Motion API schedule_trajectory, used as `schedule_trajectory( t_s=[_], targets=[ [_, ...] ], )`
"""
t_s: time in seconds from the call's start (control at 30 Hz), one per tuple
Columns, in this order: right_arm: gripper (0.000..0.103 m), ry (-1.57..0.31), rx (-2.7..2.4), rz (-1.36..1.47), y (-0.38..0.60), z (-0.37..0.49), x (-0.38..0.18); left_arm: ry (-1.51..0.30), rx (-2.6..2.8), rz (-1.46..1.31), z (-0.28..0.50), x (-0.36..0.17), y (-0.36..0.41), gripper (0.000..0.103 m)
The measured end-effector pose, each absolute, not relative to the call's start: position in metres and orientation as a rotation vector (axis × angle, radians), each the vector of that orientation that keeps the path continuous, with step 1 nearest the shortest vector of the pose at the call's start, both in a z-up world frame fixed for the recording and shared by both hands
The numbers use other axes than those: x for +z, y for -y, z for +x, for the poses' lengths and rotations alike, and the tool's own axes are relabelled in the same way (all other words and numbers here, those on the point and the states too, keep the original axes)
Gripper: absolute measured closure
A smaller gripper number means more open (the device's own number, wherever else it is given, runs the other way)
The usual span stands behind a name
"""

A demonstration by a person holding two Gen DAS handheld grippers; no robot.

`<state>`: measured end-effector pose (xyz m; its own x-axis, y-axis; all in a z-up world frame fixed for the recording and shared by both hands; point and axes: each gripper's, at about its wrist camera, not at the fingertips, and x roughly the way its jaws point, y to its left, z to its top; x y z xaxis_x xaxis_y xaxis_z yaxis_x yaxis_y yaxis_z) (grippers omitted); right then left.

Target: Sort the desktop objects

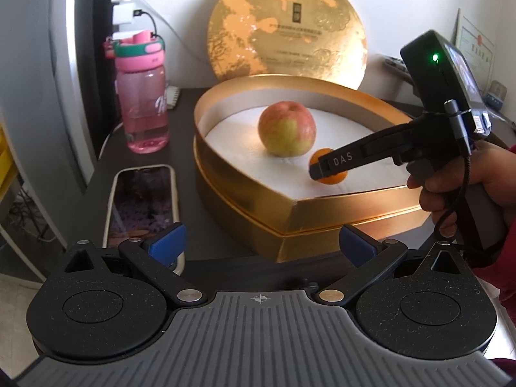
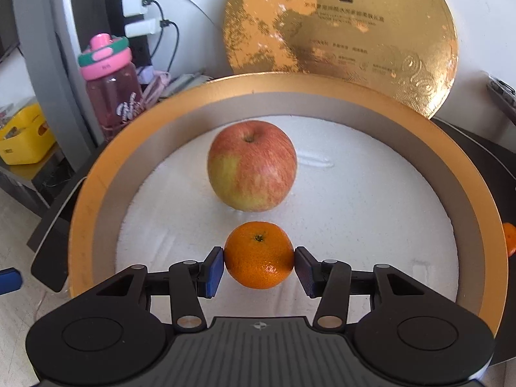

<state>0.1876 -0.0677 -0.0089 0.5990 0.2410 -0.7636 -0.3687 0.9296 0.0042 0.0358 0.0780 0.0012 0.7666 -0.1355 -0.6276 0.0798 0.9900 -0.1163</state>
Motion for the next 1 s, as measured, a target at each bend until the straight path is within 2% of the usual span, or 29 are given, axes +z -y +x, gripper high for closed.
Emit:
schedule_trajectory(
  t_s=[0.3,0.37,0.5,0.57,1.0],
  targets=[
    [0.053,-0.852,0.348,-0.166,0.067,0.188,-0.01,-0.696,-0.106,-0.104,0.036,-0.001,-0.084,0.0],
    [0.04,-0.845,0.348,-0.166,0.067,0.187,-0.009,-0.697,-0.103,-0.104,0.036,0.0,-0.083,0.0],
    [0.035,-0.817,0.343,-0.152,0.074,0.179,-0.002,-0.698,-0.103,-0.101,0.036,0.001,-0.08,0.0],
    [0.029,-0.803,0.342,-0.132,0.079,0.175,0.002,-0.698,-0.105,-0.098,0.035,0.001,-0.079,0.0],
    [0.025,-0.678,0.347,0.015,0.121,0.128,0.032,-0.692,-0.096,-0.076,0.029,0.007,-0.065,0.0]
  ],
)
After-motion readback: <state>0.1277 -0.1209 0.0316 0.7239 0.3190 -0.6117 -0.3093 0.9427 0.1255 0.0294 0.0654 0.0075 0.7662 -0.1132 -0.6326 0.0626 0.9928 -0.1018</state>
